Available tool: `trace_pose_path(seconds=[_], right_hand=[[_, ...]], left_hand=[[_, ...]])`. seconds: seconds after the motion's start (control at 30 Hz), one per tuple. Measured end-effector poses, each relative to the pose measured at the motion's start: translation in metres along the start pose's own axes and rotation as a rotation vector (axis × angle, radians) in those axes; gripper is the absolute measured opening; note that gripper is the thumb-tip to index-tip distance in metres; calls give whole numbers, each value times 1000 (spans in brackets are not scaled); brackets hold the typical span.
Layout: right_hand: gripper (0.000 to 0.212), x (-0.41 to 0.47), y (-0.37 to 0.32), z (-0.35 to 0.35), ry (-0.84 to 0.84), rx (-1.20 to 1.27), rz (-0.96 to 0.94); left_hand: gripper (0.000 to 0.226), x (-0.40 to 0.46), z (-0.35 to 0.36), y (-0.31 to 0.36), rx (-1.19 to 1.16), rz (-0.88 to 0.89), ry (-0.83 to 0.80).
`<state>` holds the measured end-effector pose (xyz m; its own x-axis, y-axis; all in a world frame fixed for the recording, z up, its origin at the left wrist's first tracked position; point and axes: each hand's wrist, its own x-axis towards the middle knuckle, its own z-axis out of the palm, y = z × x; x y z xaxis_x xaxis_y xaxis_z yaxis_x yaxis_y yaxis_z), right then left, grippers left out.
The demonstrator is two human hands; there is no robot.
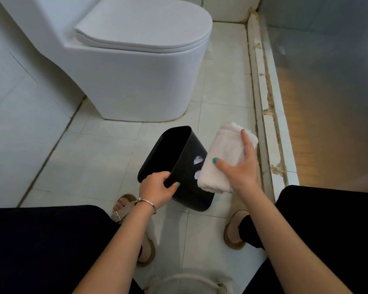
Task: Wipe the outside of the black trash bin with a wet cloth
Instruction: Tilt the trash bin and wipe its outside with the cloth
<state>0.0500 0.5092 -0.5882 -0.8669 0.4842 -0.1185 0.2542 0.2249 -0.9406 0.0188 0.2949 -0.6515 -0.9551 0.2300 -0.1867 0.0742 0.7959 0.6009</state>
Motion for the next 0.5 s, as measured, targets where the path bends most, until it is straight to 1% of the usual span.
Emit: trace_pose_path(seconds=[0.1, 0.2, 0.23, 0.27, 0.33, 0.37, 0.4, 0.43, 0.5], right_hand=[[99, -6, 13, 3, 11, 6, 47], [105, -7, 21, 3, 27, 17, 87], [107, -6, 23, 2, 31, 5, 92], [108, -4, 24, 0, 33, -18, 96], [110, -2, 26, -3, 37, -63, 99], [111, 0, 26, -4, 44, -70, 103], [111, 1, 26, -5, 55, -64, 107], [112, 2, 26, -5, 67, -53, 113], [115, 5, 26, -5, 86, -26, 118]], left_hand=[[22, 7, -5, 10, 185, 27, -105], [23, 15, -7, 20, 273, 70, -198], [33, 19, -7, 22, 287, 97, -213], [51, 22, -7, 23, 289, 110, -227], [90, 26, -7, 22, 234, 93, -275], [100, 28, -6, 20, 171, 71, -298], [103, 31, -5, 19, 104, 47, -317], [102, 33, -4, 18, 43, 27, -323], [92, 37, 1, 19, -61, 21, -288]])
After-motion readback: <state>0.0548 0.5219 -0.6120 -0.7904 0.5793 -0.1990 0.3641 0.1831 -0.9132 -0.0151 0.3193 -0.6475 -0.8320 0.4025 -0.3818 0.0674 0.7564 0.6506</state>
